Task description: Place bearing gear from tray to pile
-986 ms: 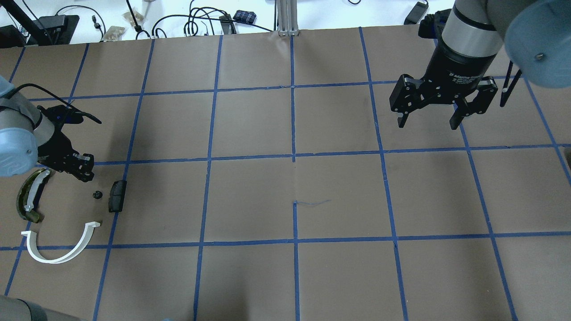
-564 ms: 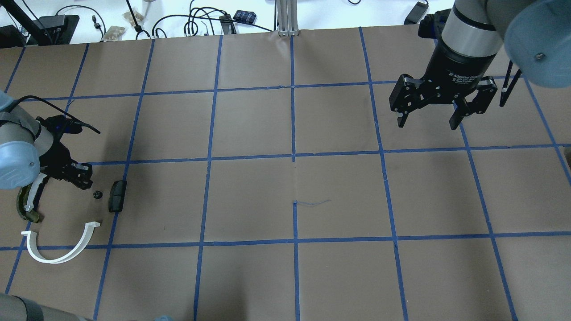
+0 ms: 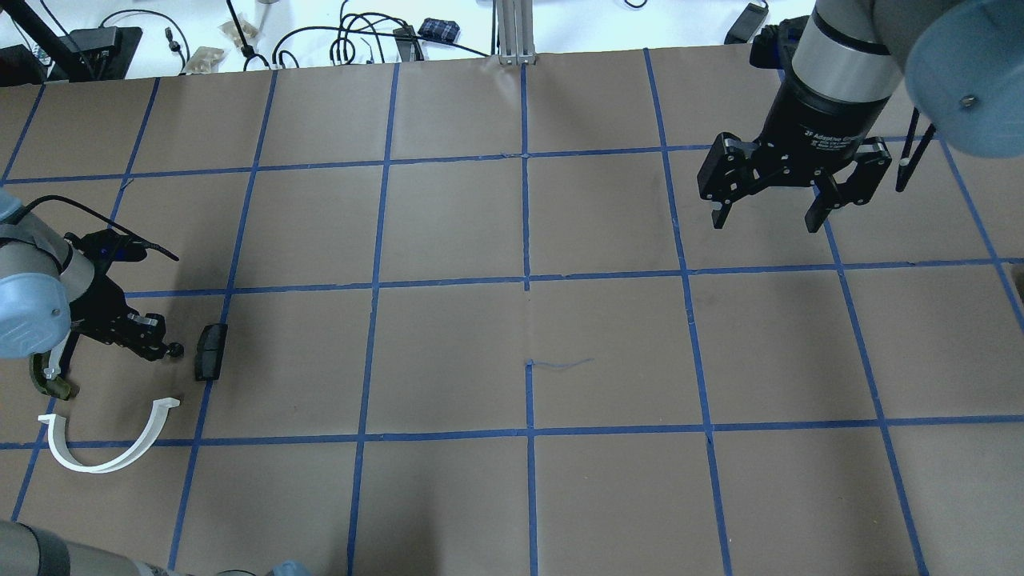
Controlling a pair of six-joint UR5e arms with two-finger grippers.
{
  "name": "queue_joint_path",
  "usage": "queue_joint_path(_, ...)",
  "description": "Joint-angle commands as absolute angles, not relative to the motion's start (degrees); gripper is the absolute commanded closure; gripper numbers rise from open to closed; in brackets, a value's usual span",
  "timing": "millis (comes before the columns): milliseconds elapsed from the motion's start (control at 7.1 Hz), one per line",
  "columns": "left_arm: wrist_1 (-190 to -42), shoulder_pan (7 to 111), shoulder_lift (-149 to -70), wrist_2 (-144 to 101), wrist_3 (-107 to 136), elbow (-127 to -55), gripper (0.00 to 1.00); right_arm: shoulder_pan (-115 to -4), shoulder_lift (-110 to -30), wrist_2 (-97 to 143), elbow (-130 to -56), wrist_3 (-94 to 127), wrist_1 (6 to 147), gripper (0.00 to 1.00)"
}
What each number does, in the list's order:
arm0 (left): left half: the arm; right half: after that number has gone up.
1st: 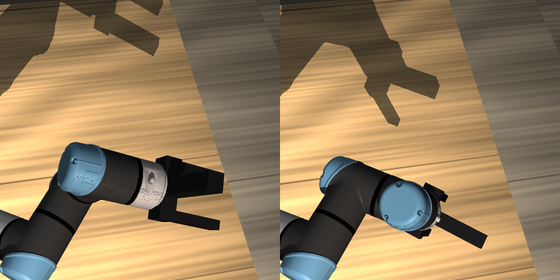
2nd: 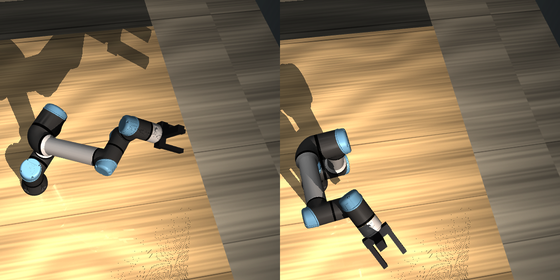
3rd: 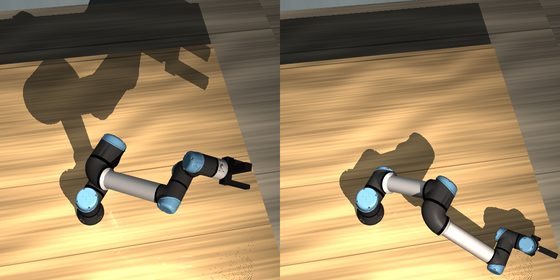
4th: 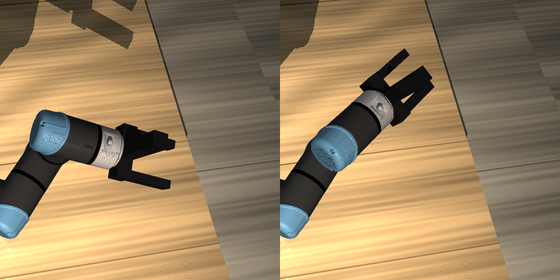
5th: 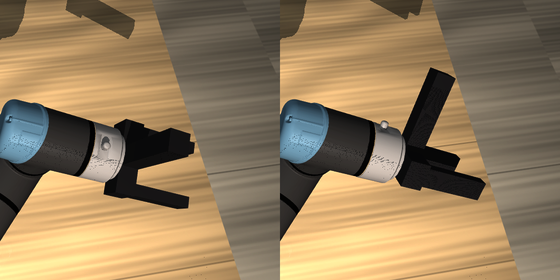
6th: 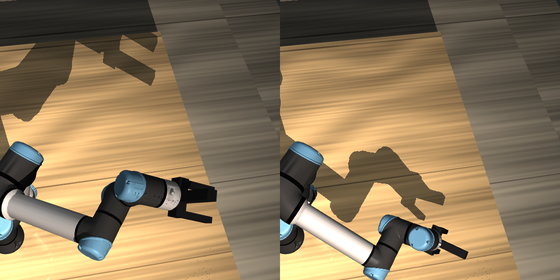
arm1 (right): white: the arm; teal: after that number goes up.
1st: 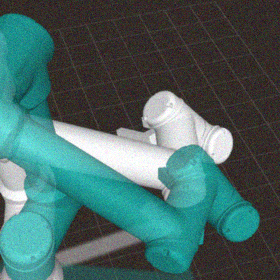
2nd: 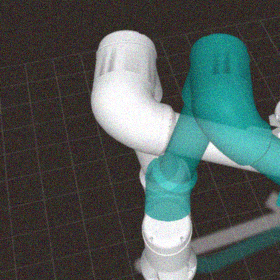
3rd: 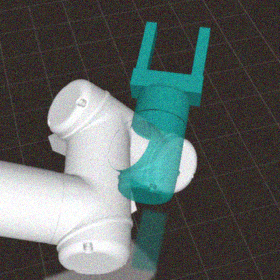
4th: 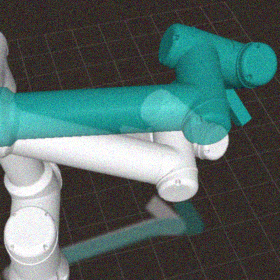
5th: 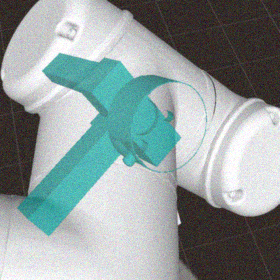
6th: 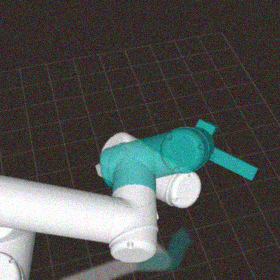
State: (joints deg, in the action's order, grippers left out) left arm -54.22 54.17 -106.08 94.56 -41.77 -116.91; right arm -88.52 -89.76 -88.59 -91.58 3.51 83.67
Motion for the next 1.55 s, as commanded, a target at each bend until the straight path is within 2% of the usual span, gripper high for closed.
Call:
queue_joint_path(0, -53.53, 54.05, -106.08, 94.57, -41.92, -117.07, 0.62, -88.51, -89.74, -88.50, -91.58, 3.52, 83.67, 0.00)
queue_joint_path(141, -53.44, 54.05, -106.08, 94.66, -41.92, -116.98, 0.17, -88.51, -89.74, -88.42, -91.58, 3.52, 83.67, 0.00)
queue_joint_path(282, -53.52, 53.97, -106.08, 94.57, -41.92, -116.90, 0.02, -88.59, -89.82, -88.33, -91.58, 3.60, 83.67, 0.00)
queue_joint_path(564, -54.40, 55.45, -104.43, 92.92, -38.35, -114.19, 0.02, -88.59, -89.82, -88.33, -91.58, 3.52, 83.67, 0.00)
queue_joint_path(705, -59.28, 58.42, -102.93, 91.16, -34.84, -110.34, 0.00, -88.51, -89.74, -88.59, -91.58, 3.43, 83.67, 0.00)
queue_joint_path(1127, -77.56, 75.26, -102.05, 91.23, -11.15, -94.44, 0.00, -88.51, -89.74, -88.51, -91.58, 3.43, 83.67, 0.00)
queue_joint_path(1409, -79.80, 85.82, -101.26, 91.58, 1.18, -89.32, 0.00, -88.51, -89.74, -88.68, -91.50, 3.43, 83.76, 0.00)
